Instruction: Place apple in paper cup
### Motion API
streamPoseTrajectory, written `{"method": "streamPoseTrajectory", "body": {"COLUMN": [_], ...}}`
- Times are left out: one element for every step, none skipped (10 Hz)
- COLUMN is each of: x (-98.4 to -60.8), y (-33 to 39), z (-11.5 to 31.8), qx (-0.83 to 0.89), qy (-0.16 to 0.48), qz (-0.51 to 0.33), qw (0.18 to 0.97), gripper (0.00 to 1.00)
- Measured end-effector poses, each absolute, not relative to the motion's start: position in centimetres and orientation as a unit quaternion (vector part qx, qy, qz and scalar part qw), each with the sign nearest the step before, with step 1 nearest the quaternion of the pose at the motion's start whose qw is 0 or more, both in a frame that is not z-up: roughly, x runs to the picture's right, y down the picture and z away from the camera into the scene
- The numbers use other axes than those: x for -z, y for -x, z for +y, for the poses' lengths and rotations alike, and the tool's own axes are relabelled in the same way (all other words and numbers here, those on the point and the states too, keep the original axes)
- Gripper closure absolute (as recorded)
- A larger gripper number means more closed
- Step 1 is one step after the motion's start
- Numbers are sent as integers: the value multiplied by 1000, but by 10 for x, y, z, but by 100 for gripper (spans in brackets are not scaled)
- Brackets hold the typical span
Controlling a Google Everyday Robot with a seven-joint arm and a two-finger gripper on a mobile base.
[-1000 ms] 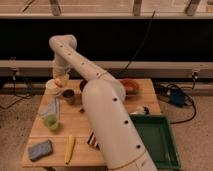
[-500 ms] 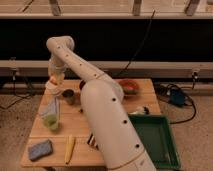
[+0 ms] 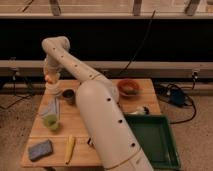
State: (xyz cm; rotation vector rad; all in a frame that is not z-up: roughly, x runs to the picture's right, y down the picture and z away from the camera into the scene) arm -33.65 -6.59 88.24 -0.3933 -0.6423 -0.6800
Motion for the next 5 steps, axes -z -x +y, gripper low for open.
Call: {"method": "streamPoseTrajectory", "body": {"x": [-883,-884,-883,-884,-884], "y": [341,342,341,340,340], "z": [-65,-64,-65,-66,-66], "qx": [328,330,329,329,328], "qy": [183,181,181,181,180], "qz": [-309,-310,-310,-309,-309], "qw": [874,873,874,874,874], "gripper": [45,40,38,38,38]}}
